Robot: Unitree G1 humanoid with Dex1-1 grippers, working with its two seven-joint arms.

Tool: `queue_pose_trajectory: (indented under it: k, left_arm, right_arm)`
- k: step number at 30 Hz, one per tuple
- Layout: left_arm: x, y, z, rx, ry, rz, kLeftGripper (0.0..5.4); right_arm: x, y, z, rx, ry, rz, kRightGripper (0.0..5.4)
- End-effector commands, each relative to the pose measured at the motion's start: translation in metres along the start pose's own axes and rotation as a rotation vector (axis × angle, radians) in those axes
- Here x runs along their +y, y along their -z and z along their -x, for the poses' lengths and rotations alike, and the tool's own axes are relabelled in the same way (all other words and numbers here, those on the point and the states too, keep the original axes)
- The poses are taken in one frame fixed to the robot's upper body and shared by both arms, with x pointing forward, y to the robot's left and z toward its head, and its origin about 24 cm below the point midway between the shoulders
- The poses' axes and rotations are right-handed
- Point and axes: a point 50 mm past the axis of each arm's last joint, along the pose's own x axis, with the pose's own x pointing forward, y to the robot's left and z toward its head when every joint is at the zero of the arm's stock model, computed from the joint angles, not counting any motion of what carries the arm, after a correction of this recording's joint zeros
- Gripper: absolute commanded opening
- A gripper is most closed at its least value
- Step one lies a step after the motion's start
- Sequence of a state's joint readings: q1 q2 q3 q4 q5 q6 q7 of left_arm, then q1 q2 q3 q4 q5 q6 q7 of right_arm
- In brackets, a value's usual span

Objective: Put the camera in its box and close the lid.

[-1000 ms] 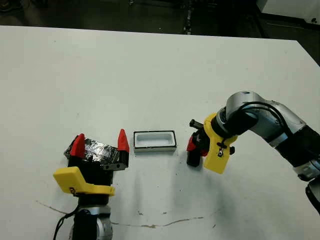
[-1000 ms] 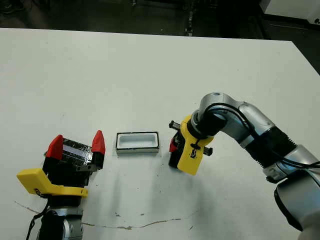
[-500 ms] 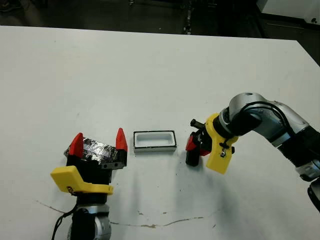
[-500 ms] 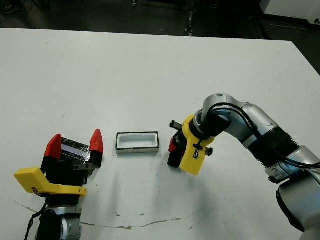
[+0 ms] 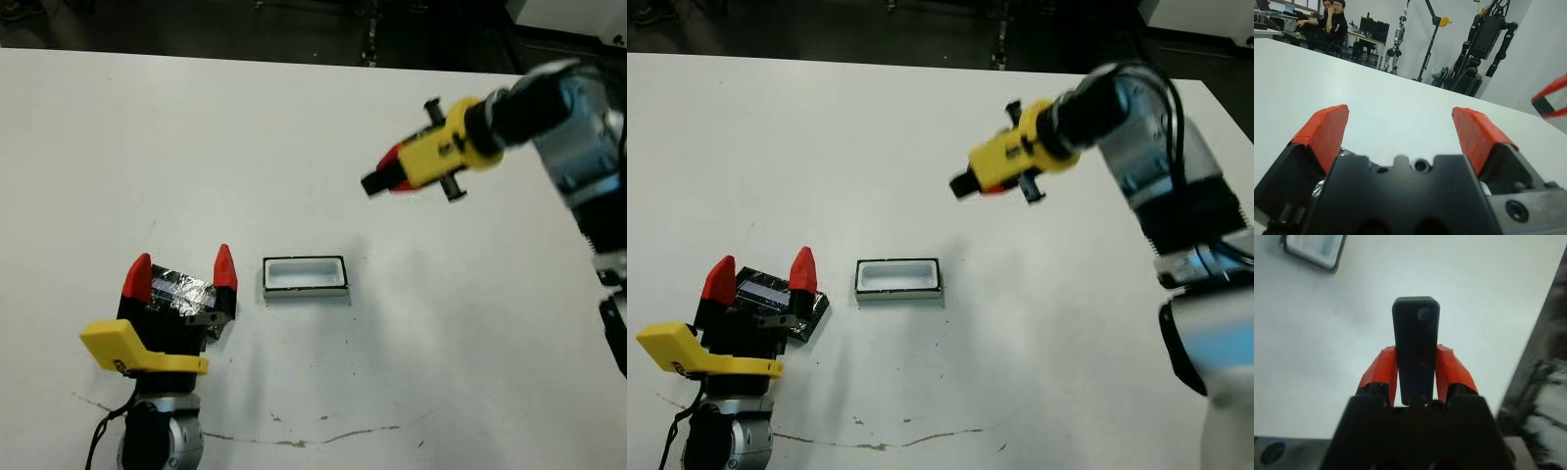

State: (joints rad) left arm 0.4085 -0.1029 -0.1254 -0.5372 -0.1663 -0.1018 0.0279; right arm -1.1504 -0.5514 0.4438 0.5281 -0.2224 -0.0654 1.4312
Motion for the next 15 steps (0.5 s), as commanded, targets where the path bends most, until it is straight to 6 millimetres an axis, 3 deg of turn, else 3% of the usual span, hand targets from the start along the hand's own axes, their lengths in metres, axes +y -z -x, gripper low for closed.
queue_pose_trajectory:
  k: [1,6,15]
  left_arm:
    - [0.002,0.002,-0.001,0.019,0.014,-0.031,5.4]
    - [0.001,0.001,-0.002,0.022,0.013,-0.038,5.4]
    - [0.001,0.001,-0.003,0.021,0.017,-0.038,5.4]
  right_arm:
    - [-0.007,0.004,0.004,-0.067,-0.032,-0.175,1.69]
    - [-0.008,0.008,-0.005,-0.122,-0.126,-0.335,1.69]
    - [-0.005,0.001,-0.026,-0.205,-0.222,-0.401,1.69]
